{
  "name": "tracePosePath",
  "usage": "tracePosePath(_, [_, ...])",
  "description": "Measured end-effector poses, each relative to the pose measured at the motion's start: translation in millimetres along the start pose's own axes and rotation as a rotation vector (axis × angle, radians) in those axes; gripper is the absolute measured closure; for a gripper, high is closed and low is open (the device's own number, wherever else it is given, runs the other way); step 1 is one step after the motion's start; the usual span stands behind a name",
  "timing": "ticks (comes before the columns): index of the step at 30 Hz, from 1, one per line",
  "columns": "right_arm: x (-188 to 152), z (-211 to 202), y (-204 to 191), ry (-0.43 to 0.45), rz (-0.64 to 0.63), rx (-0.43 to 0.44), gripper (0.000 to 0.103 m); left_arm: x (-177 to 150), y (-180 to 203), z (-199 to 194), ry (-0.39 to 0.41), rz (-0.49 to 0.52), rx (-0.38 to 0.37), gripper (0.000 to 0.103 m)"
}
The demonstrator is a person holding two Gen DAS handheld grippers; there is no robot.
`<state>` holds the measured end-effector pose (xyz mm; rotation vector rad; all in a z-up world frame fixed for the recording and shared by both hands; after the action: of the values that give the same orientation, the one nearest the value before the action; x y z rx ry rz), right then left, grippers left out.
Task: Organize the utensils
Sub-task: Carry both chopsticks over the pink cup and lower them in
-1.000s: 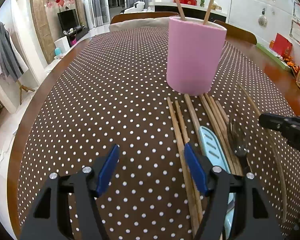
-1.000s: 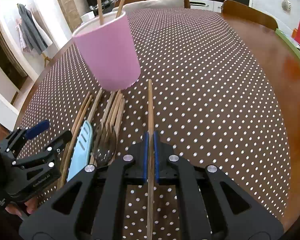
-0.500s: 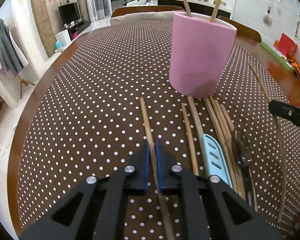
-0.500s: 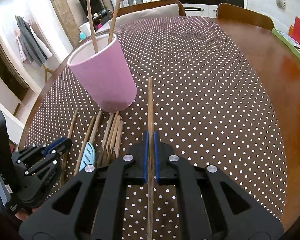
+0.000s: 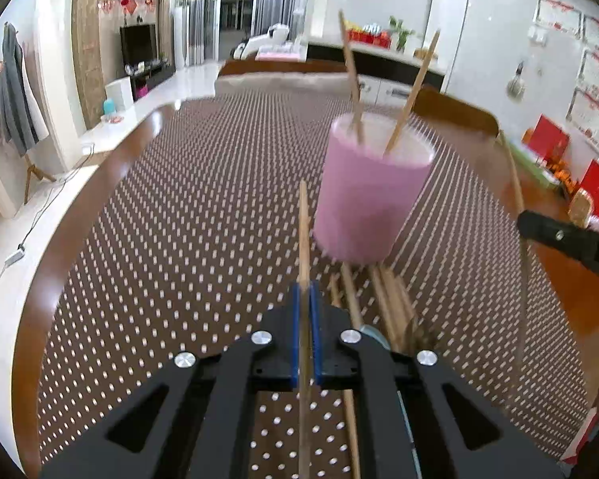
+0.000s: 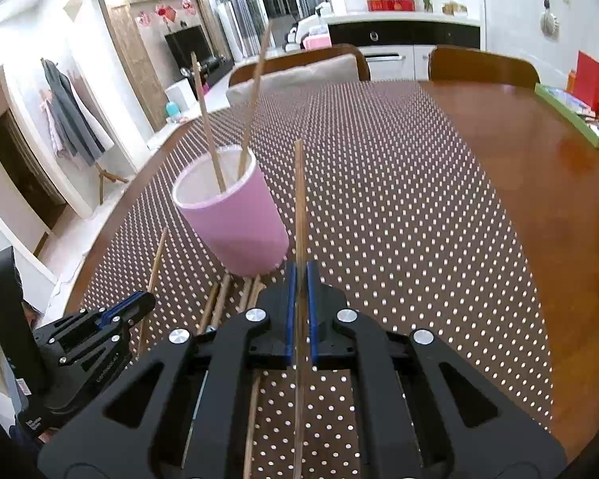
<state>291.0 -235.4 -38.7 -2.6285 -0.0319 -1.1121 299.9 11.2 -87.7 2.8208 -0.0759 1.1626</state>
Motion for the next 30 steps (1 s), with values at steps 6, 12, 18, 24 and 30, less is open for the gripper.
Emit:
tracePosePath(6, [14, -20, -8, 0.064, -0.010, 0.004, 0.097, 26, 8, -27, 0.119, -0.004, -0.021, 0.098])
tracePosePath(12, [30, -35, -17, 0.119, -0.025, 0.007, 0.097, 46, 13, -61, 0.210, -0.005, -0.041, 0.098])
tracePosePath(18, [51, -46, -27, 0.175, -0.042, 0.020, 0.097, 70, 18, -87, 0.299, -0.003, -0.044, 0.098])
tracePosePath(24, [76, -61, -38, 0.241, -0.060, 0.036, 0.097, 92, 20, -108, 0.388, -0.007, -0.059, 0.098])
tracePosePath(30, [103, -77, -48, 0.320, -0.087, 0.043, 0.097, 111, 21, -129, 0.470, -0.006, -0.067, 0.098])
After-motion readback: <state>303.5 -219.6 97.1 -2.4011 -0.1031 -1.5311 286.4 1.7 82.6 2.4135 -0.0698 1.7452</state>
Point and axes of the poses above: each gripper's, at about its wrist camera, not at the fingertips, and z roughly the way its jaws point, y to its right, x to its top, the point moved 1 cm from there along z, roughly the way its jaws point, and after that the axes turned 3 degrees about x, right-handed, at the moved point
